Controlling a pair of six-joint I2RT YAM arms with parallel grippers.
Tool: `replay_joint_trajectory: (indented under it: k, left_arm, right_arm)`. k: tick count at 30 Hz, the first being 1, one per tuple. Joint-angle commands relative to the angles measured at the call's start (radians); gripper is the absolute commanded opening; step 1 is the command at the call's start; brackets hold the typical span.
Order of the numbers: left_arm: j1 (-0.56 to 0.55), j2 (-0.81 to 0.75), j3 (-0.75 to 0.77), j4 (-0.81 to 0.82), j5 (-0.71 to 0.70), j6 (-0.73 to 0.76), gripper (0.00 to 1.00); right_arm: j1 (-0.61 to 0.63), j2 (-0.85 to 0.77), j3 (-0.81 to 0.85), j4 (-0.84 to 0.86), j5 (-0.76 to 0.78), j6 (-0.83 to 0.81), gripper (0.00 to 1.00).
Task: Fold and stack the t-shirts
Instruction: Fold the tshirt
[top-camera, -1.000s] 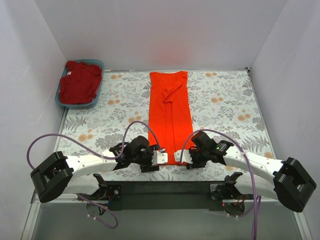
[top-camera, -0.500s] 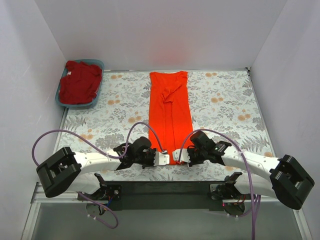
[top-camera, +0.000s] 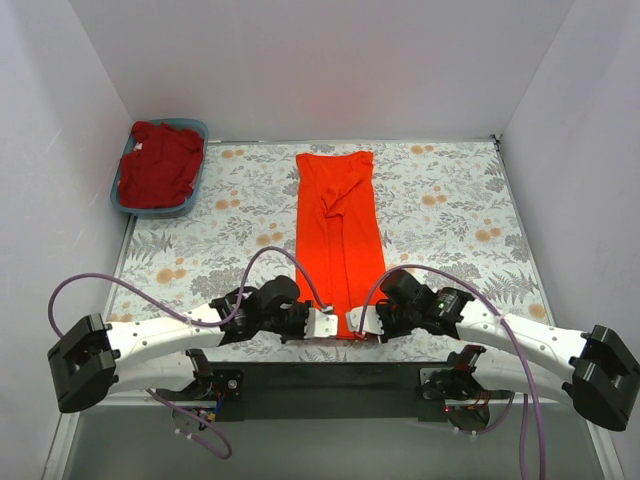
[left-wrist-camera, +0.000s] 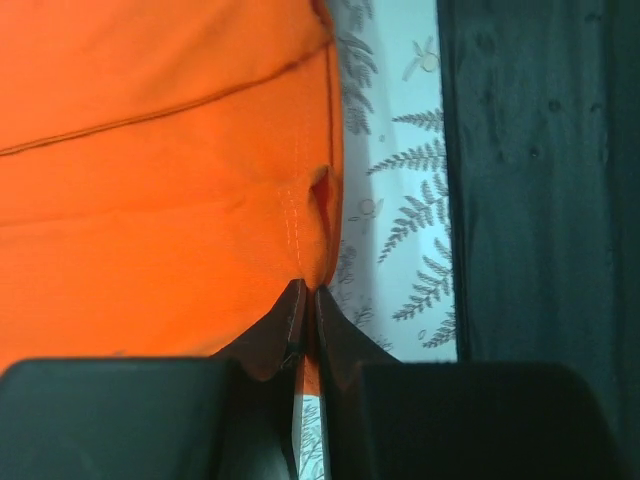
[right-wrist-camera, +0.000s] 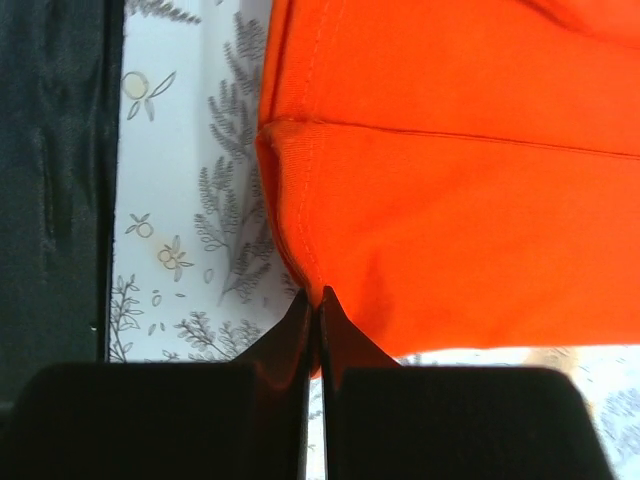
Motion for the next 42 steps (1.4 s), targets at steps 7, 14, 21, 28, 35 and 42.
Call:
replay_joint_trajectory:
  k: [7, 14, 21, 28, 35, 42]
  left_arm:
    - [0.258, 0.000, 0.096, -0.023, 0.093, 0.187, 0.00]
    - [0.399, 0.154, 0.174, 0.124, 0.179, 0.331, 0.00]
    - [0.577, 0.412, 0.394, 0.192, 0.279, 0.449, 0.00]
    - [0.657, 0.633, 0.582, 0.221, 0.316, 0.511, 0.00]
    - [0.691, 0.774, 0.695, 0.270, 0.311, 0.515, 0.00]
    - [0.708, 0.833, 0.729, 0.292, 0.297, 0.525, 0.00]
  right_arm:
    - [-0.054, 0.003, 0.153, -0.010, 0.045, -0.095, 0.01]
    - [-0.244, 0.171, 0.247, 0.099, -0.021, -0.257, 0.01]
    - [-0.377, 0.358, 0.364, 0.188, -0.073, -0.385, 0.01]
    - [-0.495, 0.575, 0.546, 0.215, -0.116, -0.440, 0.01]
    - [-0.540, 0.719, 0.683, 0.217, -0.120, -0.486, 0.01]
    - [-0.548, 0.790, 0.729, 0.231, -0.119, -0.502, 0.01]
